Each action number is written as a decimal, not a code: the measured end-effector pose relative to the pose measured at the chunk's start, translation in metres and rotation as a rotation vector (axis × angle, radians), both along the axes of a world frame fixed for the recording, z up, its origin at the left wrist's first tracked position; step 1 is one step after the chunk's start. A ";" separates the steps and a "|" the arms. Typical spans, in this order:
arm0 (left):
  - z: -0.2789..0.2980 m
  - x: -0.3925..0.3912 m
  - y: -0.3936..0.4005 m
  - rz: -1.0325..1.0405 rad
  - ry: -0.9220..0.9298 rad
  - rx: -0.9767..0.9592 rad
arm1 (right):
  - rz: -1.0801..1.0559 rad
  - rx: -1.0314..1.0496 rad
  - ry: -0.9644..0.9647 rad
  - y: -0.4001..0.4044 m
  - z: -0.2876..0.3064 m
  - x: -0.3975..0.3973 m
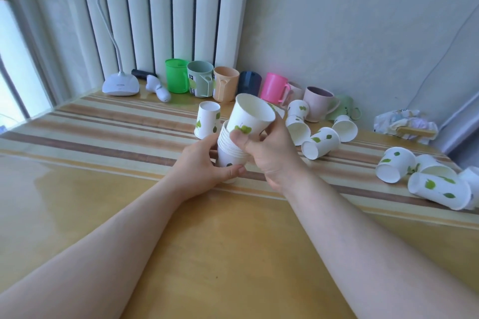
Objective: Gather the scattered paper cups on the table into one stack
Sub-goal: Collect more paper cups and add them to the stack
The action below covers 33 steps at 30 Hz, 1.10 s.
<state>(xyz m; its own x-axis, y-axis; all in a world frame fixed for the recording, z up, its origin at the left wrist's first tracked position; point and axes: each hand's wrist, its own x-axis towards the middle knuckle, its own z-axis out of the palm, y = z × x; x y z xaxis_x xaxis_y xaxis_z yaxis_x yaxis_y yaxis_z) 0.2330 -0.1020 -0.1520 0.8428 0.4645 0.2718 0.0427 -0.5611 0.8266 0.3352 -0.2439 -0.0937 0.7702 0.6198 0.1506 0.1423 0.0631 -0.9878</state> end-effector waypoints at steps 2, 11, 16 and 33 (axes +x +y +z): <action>0.000 0.000 0.000 0.011 0.010 0.014 | 0.047 -0.031 0.020 -0.006 -0.012 0.002; 0.002 -0.001 -0.002 -0.163 0.067 -0.001 | 0.013 -0.388 -0.220 -0.019 -0.056 0.018; -0.005 -0.005 -0.002 0.165 0.028 -0.047 | -0.118 -0.426 -0.265 -0.051 -0.055 0.032; 0.057 0.076 0.060 0.351 0.551 0.577 | -0.101 -0.386 -0.262 -0.057 -0.059 0.037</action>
